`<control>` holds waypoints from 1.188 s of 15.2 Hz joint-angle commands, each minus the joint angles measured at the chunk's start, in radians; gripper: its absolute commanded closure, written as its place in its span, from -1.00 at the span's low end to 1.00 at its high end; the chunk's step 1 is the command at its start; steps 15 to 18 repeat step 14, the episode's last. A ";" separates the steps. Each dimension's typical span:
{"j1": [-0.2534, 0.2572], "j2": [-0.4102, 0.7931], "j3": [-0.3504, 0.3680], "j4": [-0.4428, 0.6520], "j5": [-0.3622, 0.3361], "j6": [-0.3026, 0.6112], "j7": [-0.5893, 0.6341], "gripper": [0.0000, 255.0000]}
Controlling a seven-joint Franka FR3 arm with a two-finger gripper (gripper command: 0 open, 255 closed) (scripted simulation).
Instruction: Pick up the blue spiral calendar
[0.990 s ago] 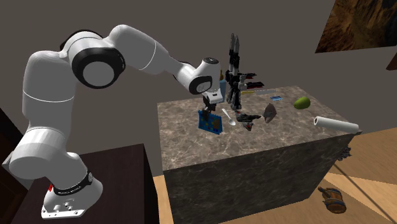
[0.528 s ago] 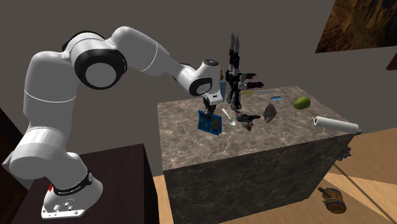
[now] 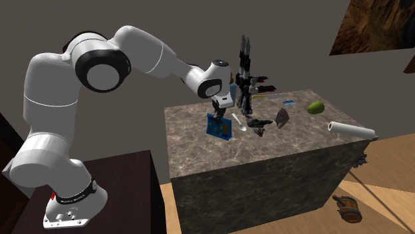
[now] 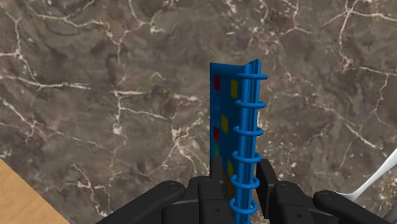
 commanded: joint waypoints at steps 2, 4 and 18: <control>-0.004 -0.022 0.004 0.009 0.006 -0.031 -0.002 1.00; -0.005 -0.036 0.006 0.017 0.010 -0.052 -0.003 1.00; -0.011 -0.088 0.014 0.056 0.023 -0.142 -0.005 1.00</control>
